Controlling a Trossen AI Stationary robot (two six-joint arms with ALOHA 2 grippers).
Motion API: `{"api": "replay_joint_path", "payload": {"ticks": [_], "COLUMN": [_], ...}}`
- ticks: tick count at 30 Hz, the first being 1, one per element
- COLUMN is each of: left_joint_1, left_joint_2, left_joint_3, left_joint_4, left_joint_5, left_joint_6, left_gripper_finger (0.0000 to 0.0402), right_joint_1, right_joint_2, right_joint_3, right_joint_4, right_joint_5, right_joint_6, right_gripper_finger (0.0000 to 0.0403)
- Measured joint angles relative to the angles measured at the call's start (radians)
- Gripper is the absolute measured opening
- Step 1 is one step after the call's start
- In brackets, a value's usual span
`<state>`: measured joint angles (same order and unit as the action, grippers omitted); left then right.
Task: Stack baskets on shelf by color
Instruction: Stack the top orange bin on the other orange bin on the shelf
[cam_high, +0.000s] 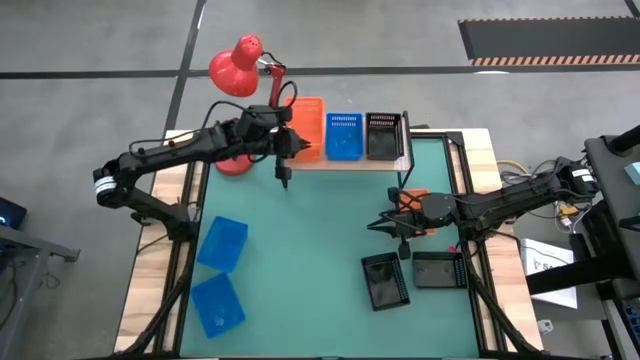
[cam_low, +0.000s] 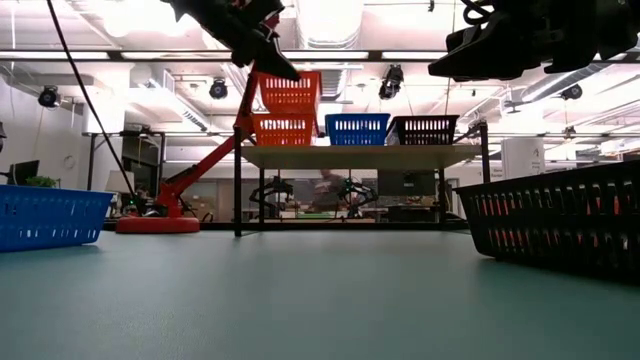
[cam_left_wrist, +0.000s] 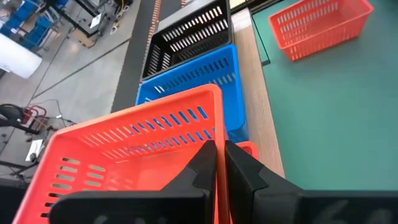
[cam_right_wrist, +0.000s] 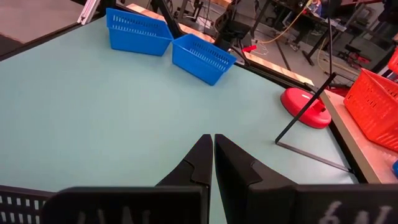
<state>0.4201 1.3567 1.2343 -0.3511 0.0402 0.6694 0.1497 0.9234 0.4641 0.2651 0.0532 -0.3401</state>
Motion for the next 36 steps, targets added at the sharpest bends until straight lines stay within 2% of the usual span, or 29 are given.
{"api": "replay_joint_path", "payload": {"ticks": [36], "left_joint_1": [0.019], "left_joint_2": [0.005], "left_joint_3": [-0.047], "left_joint_4": [-0.003], "left_joint_5": [0.015], "left_joint_6": [-0.035], "left_gripper_finger": [0.0], "right_joint_1": [0.0], "right_joint_2": [0.0], "right_joint_3": [0.0], "right_joint_4": [-0.004], "right_joint_5": [-0.003], "right_joint_6": [0.0], "right_gripper_finger": [0.0009]}}
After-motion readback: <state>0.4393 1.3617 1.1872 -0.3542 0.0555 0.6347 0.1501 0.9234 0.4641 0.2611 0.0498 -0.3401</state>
